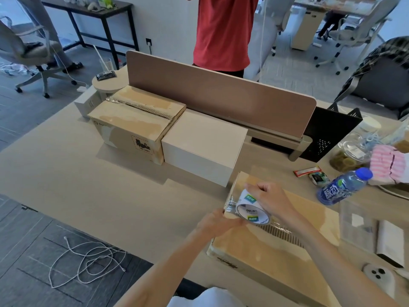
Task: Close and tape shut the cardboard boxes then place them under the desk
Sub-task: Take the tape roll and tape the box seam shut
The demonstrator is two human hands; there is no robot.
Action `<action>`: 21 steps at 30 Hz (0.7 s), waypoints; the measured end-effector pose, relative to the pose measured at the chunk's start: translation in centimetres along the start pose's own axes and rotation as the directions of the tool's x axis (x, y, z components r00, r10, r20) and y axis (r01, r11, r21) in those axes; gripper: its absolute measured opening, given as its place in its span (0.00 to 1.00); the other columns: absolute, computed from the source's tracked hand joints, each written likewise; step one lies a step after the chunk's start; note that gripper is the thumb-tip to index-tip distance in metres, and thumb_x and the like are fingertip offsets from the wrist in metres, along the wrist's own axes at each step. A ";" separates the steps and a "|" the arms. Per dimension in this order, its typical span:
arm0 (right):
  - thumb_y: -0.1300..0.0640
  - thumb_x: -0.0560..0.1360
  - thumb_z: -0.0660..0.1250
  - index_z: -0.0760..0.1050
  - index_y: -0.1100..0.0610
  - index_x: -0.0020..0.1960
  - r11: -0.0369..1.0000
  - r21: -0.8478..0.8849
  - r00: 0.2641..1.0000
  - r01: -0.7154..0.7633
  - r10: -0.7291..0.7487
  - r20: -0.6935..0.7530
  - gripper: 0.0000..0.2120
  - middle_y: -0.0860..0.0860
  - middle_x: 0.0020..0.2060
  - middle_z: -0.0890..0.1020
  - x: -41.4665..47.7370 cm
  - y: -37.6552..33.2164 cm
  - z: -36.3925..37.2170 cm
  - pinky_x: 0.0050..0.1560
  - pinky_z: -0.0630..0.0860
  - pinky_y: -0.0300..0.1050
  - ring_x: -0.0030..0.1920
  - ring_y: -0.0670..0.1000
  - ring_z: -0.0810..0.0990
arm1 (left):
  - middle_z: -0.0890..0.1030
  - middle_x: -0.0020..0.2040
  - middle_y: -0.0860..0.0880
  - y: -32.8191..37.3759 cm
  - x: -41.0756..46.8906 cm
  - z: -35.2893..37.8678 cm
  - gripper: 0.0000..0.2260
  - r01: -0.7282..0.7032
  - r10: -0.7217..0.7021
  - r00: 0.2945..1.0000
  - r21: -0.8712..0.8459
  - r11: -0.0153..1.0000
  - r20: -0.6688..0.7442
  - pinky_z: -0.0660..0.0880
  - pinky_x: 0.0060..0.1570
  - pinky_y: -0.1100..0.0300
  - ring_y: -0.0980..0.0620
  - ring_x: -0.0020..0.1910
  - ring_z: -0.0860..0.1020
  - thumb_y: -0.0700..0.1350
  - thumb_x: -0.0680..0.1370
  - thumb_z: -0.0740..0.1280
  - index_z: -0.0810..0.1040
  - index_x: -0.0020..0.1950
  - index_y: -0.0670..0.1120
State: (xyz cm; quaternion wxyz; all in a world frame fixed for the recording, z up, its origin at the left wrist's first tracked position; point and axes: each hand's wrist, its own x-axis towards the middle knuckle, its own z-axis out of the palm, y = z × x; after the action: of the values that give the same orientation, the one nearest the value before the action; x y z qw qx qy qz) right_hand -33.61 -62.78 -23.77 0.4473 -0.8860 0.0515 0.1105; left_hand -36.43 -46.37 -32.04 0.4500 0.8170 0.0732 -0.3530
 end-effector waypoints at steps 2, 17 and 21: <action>0.49 0.76 0.69 0.58 0.55 0.25 0.996 -0.090 1.000 0.008 -0.008 0.001 0.28 0.45 0.18 0.62 0.0 0.2 -0.9 0.29 0.59 0.43 0.21 0.46 0.60 | 0.82 0.50 0.57 -0.3 0.4 0.0 0.41 -0.005 0.005 1.000 0.004 1.000 0.000 0.78 0.56 0.53 0.57 0.50 0.80 0.81 0.47 0.66 0.79 0.54 0.61; 0.35 0.69 0.69 0.63 0.64 0.29 0.994 0.089 0.989 0.069 -0.057 -0.138 0.34 0.51 0.22 0.67 -2.9 4.9 -3.4 0.26 0.60 0.36 0.24 0.46 0.65 | 0.35 0.77 0.48 0.3 0.9 -0.9 0.46 -0.486 0.641 0.761 0.739 0.467 0.096 0.45 0.77 0.49 0.51 0.77 0.36 0.73 0.71 0.38 0.38 0.78 0.41; 0.29 0.65 0.68 0.59 0.62 0.27 0.957 0.271 0.960 0.109 -0.030 -0.279 0.38 0.53 0.22 0.64 -3.2 5.9 -1.9 0.26 0.59 0.37 0.24 0.47 0.63 | 0.36 0.77 0.47 0.4 1.9 -0.9 0.40 -0.508 0.678 0.717 0.787 0.350 0.162 0.40 0.76 0.52 0.51 0.77 0.35 0.67 0.79 0.47 0.37 0.78 0.40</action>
State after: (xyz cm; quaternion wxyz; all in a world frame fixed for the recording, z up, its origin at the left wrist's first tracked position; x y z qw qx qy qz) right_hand -37.54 -67.85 -26.54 0.5617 -0.8209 0.0963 -0.0367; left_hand -34.36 -46.32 -32.67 0.1295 0.9248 -0.3490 -0.0780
